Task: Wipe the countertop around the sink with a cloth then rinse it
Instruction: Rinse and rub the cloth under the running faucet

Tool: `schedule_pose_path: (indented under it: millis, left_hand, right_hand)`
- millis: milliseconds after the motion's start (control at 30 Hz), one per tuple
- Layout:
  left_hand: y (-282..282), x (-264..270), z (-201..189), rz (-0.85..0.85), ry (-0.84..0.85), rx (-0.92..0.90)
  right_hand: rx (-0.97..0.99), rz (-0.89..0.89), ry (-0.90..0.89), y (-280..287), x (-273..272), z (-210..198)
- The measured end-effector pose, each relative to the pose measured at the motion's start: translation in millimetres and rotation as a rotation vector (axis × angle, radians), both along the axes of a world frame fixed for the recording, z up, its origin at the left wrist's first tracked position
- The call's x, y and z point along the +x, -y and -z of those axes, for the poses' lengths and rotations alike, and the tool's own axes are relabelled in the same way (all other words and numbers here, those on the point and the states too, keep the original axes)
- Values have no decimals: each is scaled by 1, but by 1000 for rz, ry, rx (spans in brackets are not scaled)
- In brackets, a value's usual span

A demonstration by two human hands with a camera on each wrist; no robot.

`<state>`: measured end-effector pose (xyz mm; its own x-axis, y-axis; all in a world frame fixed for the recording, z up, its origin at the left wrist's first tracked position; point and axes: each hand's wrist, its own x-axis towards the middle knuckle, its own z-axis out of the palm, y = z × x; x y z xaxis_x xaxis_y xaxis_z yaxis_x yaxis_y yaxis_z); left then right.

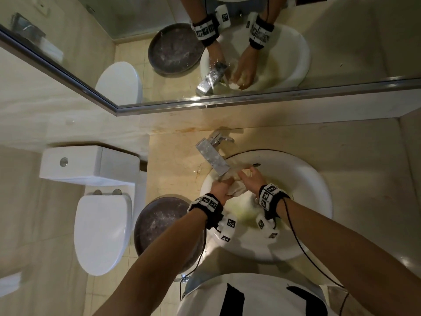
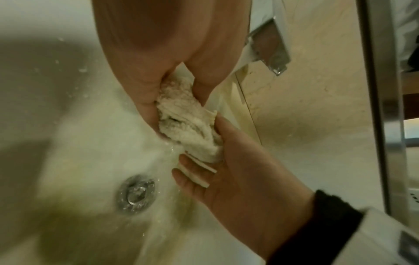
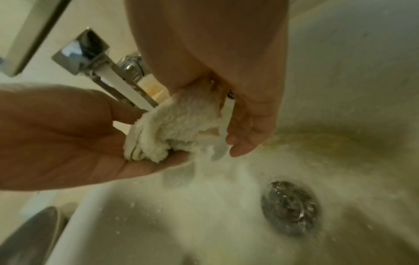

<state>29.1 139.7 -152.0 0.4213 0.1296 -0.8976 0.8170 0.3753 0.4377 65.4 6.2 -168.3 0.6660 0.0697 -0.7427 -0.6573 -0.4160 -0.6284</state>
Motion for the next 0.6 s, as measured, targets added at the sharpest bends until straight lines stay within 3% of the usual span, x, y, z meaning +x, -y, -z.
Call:
schedule_pose_path:
  millis: [67,133,233,333,433,500,533,600]
  left_hand:
    - [6,-7,4,-42,17,30]
    - [10,-11,15,-83,38,63]
    - [12,-14,7,1,91,59]
    - [11,-19,7,95,82,38]
    - [2,-18,14,97,-59,-44]
    - [-4,-18,5,78,-150,-4]
    - [-6,-17,1,124,-151,-16]
    - [-8,-12,-3,57,-172,-84]
  right_hand:
    - [-92,-68,-62,9,-4,8]
    - [-6,15,-195,13,-8,12]
    - [191,194,-317,15,-13,13]
    - [286,312,-268,14,-12,19]
    - [391,444,-248,7,-7,16]
    - [448,444,-237,2,-6,14]
    - [462,444,-239,0,-6,14]
    - [478,452,-238,-5,-6,12]
